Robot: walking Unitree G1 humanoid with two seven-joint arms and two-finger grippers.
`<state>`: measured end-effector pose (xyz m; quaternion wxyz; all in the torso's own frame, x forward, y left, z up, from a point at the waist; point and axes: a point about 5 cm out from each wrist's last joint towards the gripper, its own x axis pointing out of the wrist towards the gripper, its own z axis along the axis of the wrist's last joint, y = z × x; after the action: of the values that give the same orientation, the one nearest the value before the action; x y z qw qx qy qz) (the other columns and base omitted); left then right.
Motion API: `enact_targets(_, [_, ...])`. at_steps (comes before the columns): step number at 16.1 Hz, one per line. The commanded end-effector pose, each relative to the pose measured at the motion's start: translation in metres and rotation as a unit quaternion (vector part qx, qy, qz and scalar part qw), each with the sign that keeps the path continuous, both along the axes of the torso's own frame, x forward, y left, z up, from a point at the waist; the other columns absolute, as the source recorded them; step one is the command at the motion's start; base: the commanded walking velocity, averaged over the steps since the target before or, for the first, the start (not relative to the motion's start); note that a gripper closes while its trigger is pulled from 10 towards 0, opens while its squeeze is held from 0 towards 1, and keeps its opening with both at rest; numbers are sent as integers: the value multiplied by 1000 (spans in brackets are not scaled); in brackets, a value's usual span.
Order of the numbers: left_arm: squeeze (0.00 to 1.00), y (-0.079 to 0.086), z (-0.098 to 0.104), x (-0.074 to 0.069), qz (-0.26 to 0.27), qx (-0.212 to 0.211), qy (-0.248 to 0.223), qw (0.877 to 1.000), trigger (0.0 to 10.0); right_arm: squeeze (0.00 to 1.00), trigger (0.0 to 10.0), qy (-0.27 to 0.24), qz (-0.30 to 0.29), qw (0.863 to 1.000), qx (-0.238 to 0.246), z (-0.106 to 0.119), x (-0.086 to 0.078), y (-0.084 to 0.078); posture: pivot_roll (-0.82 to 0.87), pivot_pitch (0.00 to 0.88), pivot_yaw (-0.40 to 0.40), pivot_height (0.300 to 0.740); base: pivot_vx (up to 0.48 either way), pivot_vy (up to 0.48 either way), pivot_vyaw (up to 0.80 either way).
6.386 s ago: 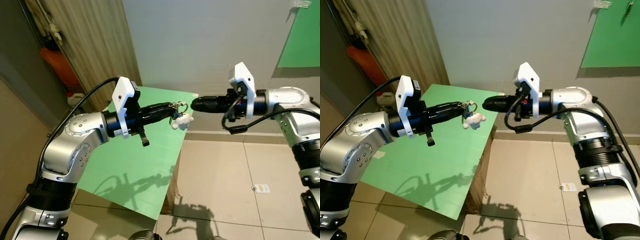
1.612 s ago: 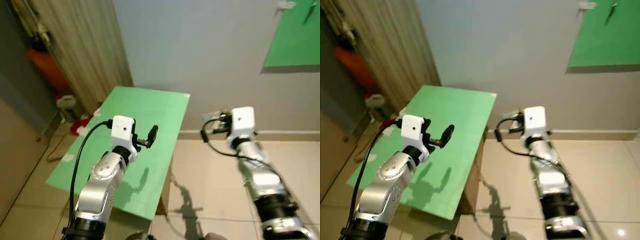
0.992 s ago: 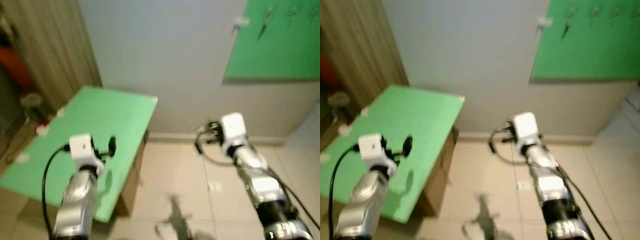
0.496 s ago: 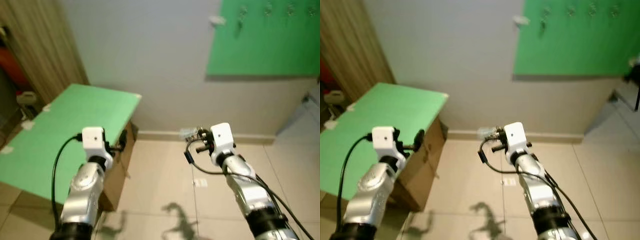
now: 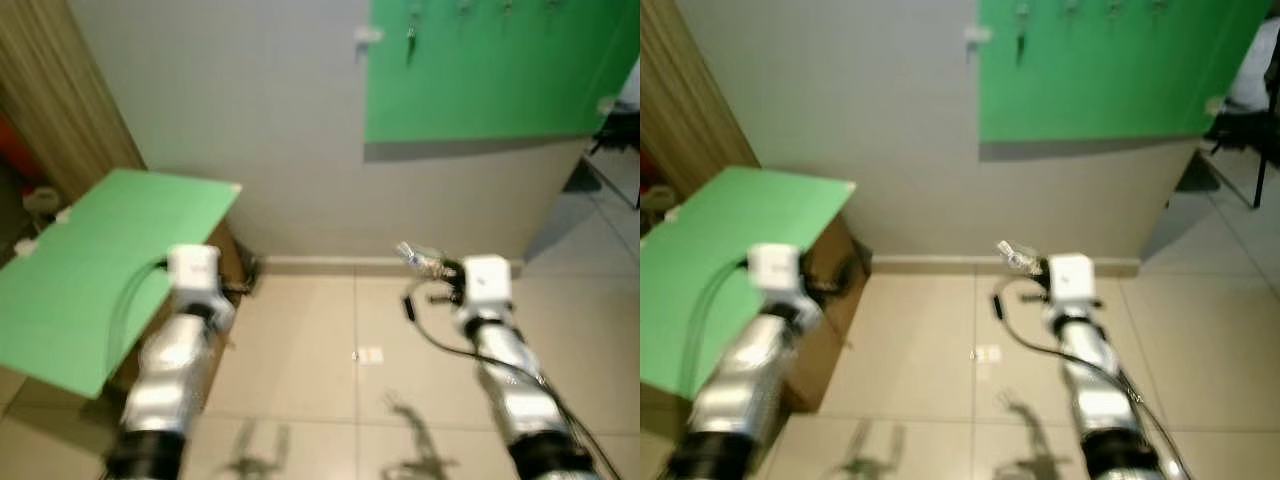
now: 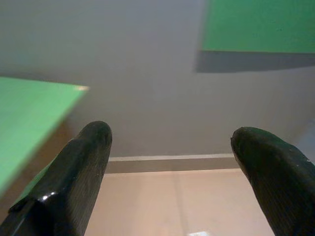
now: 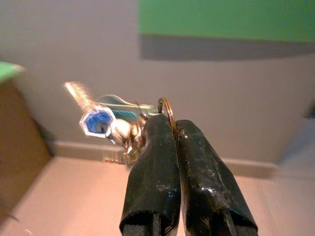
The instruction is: Hang keys on a hook
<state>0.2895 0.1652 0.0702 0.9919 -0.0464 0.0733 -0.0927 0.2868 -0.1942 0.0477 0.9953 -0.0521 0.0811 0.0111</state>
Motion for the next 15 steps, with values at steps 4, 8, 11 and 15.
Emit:
enact_targets(4, [0, 3, 13, 8, 11, 41, -26, 999, 10000, 0, 0, -15, 38, 999, 9, 2, 3, 15, -157, 0, 79, 740, 69, -97, 0])
enact_targets(8, [0, -2, 18, 15, 23, 56, -31, 998, 10000, 0, 0, -17, 55, 998, 19, 1, 3, 21, -155, 2, 79, 740, 457, 0, 0])
enact_targets(11, [0, -10, 21, 18, 7, 48, -32, 998, 10000, 0, 0, -22, 53, 998, 23, 2, 4, 23, -169, 12, 87, 740, 480, 0, 0])
enact_targets(15, [0, -22, 22, 22, -21, 56, -33, 998, 10000, 0, 0, -26, 48, 998, 21, 2, 4, 18, -190, 0, 103, 740, 480, 0, 0])
